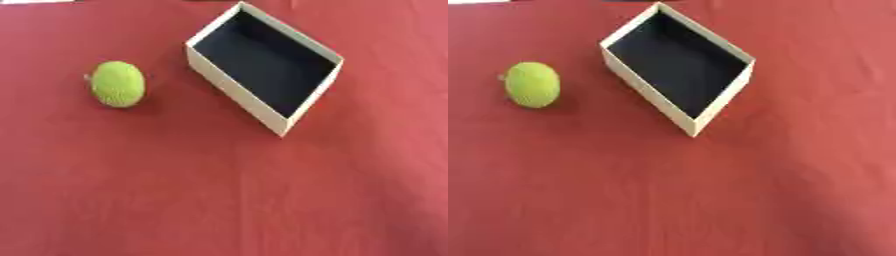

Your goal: Pick up objects on the table and place them in the box.

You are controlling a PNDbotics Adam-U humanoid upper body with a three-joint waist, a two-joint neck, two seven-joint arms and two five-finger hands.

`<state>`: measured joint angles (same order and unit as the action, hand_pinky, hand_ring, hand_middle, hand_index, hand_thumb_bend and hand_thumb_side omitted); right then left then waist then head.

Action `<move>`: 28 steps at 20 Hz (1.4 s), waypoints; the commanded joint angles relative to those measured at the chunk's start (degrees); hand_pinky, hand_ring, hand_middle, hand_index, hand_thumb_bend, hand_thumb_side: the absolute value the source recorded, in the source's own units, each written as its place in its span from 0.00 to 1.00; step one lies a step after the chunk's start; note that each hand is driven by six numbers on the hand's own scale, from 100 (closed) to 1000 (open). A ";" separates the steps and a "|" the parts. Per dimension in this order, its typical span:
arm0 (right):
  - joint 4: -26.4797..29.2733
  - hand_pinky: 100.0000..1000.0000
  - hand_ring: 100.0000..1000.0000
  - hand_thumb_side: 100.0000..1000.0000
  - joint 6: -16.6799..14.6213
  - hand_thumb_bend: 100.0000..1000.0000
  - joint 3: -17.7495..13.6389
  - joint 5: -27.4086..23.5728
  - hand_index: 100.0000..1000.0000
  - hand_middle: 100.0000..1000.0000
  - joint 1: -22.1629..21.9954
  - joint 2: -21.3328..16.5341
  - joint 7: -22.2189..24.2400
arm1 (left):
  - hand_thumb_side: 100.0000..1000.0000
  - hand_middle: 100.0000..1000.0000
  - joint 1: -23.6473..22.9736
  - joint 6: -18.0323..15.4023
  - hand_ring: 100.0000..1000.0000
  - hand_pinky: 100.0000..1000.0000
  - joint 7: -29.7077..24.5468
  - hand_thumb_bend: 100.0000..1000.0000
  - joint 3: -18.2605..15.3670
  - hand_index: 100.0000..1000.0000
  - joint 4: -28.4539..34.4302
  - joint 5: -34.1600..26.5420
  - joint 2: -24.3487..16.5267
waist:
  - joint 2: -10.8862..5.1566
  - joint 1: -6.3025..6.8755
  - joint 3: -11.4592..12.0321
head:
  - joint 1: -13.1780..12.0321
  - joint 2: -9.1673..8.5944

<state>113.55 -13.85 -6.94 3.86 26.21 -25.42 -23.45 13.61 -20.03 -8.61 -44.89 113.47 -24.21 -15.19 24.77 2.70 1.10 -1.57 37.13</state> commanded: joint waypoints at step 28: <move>1.04 0.77 0.74 0.55 -0.08 0.00 0.23 -0.19 0.73 0.54 0.46 -2.22 0.49 | 0.79 0.68 -6.32 -30.41 0.66 0.75 -10.48 0.00 7.45 0.87 -30.46 4.79 -25.46 | -1.47 0.80 -0.48 | -0.29 0.46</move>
<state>113.55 -13.84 -6.62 3.86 26.19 -26.03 -23.15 7.38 -46.40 -17.31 -38.09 85.74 -20.18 -35.89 24.73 3.41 0.64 -1.82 37.70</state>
